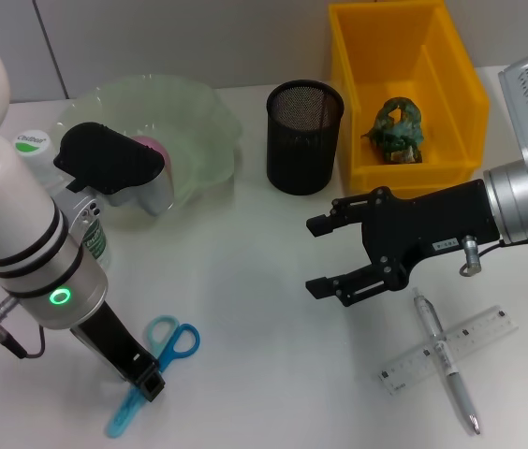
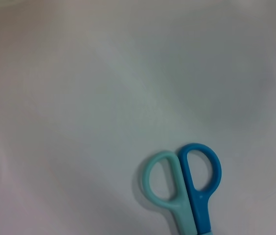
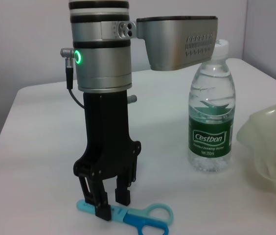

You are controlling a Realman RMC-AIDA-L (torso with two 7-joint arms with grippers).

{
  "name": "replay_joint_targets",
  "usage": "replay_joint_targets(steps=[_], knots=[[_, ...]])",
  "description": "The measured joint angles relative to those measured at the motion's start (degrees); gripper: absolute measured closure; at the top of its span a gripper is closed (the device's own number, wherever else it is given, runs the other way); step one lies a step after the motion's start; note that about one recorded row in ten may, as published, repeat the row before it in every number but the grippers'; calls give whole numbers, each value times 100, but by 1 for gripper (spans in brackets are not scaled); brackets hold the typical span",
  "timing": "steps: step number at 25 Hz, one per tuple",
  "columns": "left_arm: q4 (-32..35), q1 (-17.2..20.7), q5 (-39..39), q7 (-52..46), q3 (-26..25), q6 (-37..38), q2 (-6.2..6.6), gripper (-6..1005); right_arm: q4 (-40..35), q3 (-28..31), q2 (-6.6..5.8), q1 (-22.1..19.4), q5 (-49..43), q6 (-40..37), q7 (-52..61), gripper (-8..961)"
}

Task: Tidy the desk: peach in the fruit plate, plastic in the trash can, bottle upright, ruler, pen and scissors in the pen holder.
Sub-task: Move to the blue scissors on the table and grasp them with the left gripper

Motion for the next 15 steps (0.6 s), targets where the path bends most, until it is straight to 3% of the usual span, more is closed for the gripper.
replay_joint_targets(steps=[15], knots=[[-91,-75,46,-57,115,-25,0,601,-17,6,-5,-3,0,-1,-1,140]])
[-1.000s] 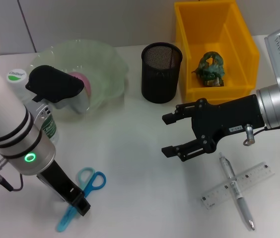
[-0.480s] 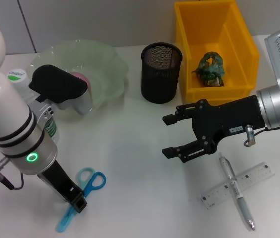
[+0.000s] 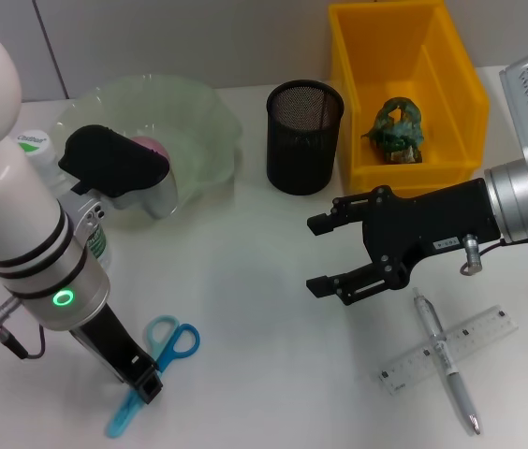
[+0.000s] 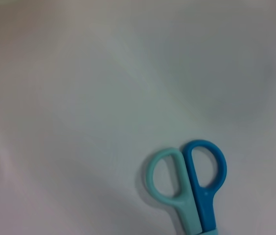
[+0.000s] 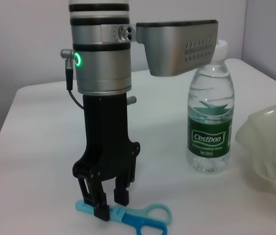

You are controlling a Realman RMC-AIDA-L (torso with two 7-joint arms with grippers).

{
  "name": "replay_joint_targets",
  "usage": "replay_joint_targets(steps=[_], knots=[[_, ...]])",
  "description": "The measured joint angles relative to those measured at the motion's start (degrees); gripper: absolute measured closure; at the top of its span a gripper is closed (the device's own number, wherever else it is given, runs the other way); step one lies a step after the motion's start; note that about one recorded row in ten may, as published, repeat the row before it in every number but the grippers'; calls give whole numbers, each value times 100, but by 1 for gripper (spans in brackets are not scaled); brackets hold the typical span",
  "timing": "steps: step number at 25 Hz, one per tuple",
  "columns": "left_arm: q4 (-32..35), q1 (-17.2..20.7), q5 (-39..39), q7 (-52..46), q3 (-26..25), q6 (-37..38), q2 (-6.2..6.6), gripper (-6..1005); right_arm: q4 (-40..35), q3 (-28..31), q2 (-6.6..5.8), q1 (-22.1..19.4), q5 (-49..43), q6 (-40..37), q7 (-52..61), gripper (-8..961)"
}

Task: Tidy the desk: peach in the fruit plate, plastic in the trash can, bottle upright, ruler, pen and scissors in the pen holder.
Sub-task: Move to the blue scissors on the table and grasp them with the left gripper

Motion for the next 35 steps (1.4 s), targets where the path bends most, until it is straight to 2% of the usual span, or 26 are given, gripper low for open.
replay_joint_targets(steps=[21,27,35], knots=[[-67,-28,42,-13,33,-37,-10,609,-44,-15,9,-18,-9,0,7,140],[-65,-38,50,-12,44,-25,-9,728,-44,-20,10,-18,-10,0,6,140],[-64,-75,54,-15,85,4,-9,724,-44,-24,10,-17,-10,-2,7,140]])
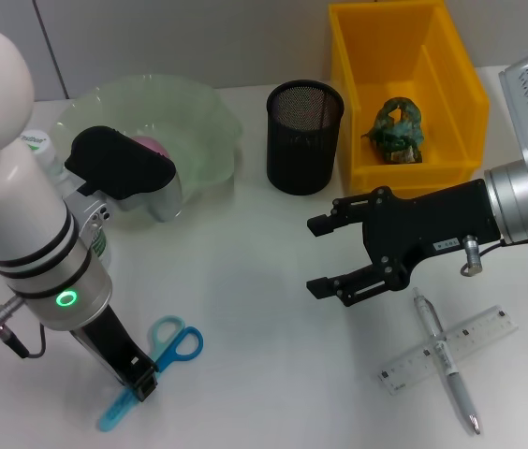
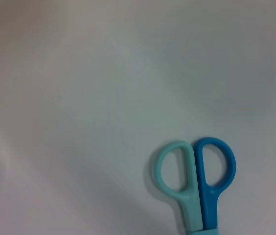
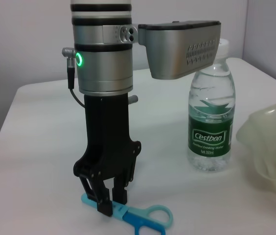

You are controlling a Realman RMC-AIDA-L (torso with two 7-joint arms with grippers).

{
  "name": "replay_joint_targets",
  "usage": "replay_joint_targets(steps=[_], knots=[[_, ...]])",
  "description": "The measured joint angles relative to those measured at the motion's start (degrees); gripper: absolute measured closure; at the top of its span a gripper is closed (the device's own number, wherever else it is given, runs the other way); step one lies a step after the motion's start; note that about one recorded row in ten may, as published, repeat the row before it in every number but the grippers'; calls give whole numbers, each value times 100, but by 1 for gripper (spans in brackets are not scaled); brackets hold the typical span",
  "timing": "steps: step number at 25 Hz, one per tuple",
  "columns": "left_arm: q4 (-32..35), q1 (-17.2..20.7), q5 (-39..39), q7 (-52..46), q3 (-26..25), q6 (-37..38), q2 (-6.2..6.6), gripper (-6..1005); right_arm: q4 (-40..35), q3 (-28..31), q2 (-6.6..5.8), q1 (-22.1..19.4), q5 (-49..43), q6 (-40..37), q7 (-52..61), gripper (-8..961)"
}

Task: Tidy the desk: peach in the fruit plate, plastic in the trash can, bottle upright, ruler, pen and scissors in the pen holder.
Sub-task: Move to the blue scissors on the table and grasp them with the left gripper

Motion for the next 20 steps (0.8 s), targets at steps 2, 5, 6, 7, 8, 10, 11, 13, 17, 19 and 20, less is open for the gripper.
replay_joint_targets(steps=[2,5,6,7,8,10,11,13,17,19,20], knots=[[0,-8,0,-3,21,4,0,723,0,0,0,0,0,-2,2,140],[0,-15,-1,-8,26,2,0,721,0,1,0,0,0,-6,9,140],[6,-15,-7,-7,26,-4,0,721,0,5,0,-2,0,-11,11,140],[6,-15,-7,-7,26,-4,0,720,0,5,0,-2,0,-11,11,140],[7,-18,-14,-6,26,-10,0,720,0,7,0,-4,0,-12,11,140],[7,-28,-18,4,27,-12,0,719,0,8,0,-7,0,-15,11,140],[7,-33,-18,7,27,-11,0,719,0,6,0,-12,0,-19,11,139],[6,-39,-16,8,27,-11,0,718,0,2,0,-16,0,-22,11,139],[5,-41,-6,9,26,-8,0,710,0,1,0,-21,0,-32,14,139],[5,-41,-3,10,27,-4,0,697,-10,0,0,-27,0,-40,21,139],[3,-41,-7,11,28,1,0,690,-16,0,0,-31,0,-42,24,139]])
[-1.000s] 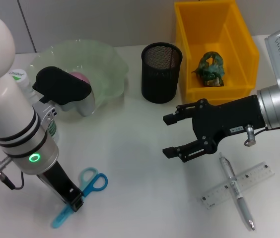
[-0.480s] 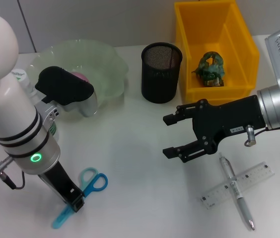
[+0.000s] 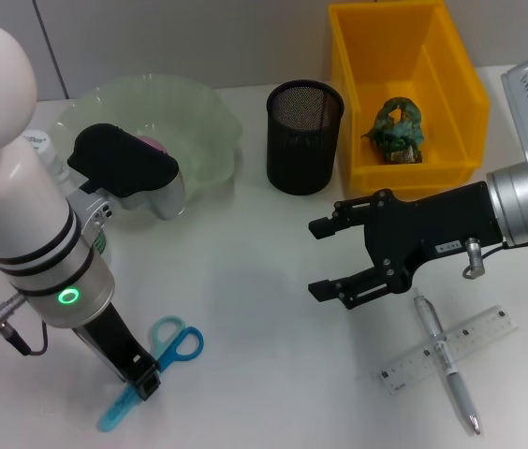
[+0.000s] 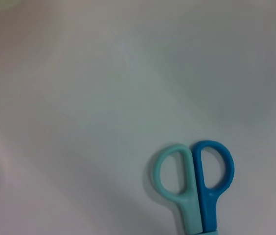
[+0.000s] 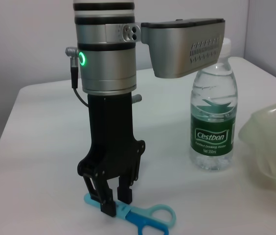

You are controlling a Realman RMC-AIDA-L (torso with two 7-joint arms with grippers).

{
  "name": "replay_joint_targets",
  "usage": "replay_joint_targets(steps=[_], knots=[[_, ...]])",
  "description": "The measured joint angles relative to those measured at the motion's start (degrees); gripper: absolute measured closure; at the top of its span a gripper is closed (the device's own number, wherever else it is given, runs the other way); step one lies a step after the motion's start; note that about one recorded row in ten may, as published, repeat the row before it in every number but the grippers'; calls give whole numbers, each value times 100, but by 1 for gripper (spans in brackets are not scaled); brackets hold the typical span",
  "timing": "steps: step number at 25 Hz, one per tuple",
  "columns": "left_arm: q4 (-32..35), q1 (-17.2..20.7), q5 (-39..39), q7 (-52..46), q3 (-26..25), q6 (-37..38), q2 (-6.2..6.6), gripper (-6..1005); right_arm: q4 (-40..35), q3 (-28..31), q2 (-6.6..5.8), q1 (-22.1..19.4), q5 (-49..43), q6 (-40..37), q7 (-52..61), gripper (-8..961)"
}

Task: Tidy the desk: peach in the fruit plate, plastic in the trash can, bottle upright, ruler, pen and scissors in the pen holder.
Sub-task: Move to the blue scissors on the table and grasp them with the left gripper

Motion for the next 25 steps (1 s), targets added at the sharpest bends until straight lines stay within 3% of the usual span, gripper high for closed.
replay_joint_targets(steps=[25], knots=[[-51,20,-7,-18,60,-34,0,684,-81,0,19,-48,1,-18,14,139]])
